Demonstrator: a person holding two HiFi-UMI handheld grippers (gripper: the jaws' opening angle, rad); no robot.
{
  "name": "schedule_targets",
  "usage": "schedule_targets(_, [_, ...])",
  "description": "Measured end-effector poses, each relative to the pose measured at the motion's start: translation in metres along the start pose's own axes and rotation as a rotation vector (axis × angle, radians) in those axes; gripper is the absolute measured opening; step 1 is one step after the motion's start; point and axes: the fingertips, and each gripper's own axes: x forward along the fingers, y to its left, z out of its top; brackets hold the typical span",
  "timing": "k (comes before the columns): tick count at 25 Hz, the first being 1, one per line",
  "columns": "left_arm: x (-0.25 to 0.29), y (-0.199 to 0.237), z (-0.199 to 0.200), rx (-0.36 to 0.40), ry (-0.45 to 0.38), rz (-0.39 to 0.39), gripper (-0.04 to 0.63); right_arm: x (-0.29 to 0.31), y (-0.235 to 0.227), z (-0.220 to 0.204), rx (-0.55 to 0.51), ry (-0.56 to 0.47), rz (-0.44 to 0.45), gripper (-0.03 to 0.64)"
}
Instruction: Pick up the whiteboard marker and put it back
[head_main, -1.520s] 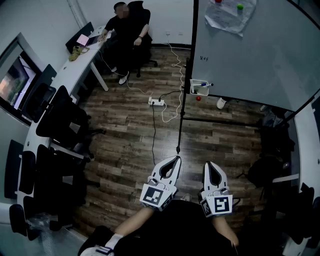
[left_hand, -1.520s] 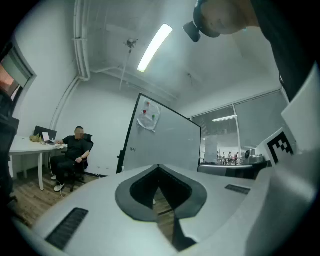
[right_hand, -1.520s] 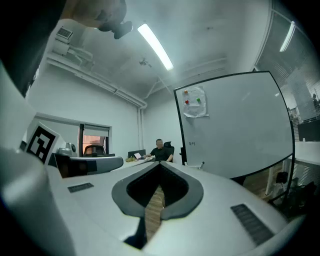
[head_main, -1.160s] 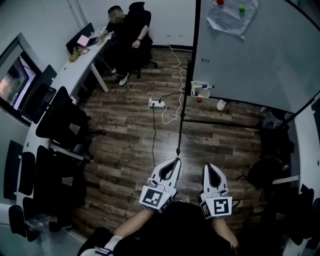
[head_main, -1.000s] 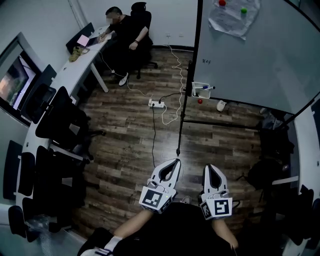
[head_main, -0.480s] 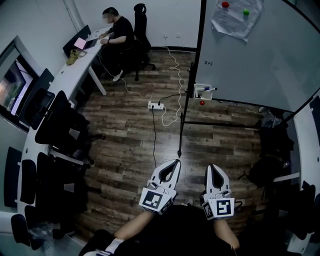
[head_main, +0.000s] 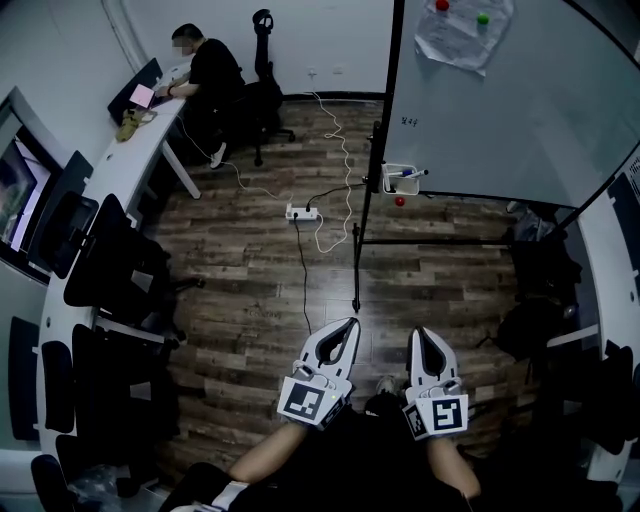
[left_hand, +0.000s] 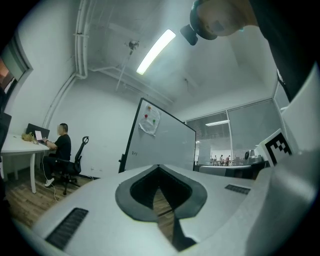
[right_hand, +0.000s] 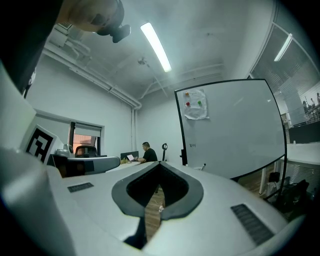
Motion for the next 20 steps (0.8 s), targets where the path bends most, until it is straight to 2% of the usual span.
schedule_targets(6, [0.005,0.000,-0.004,-0.021,-0.003,-0.023,0.008,0.005,-0.001,-0.003,0.007,0.000,-0.005,0.014])
schedule_targets(11, [0.019,0.007,-0.005,-0.023,0.006,0.009,0.008,0.017,-0.012,-0.003,0.015,-0.004,-0.001,0.014])
schedule_targets(20, [0.061,0.015,-0.003,-0.021,-0.001,0.019,0.008,0.054,-0.041,0.005,0.022,-0.015,0.032,0.014])
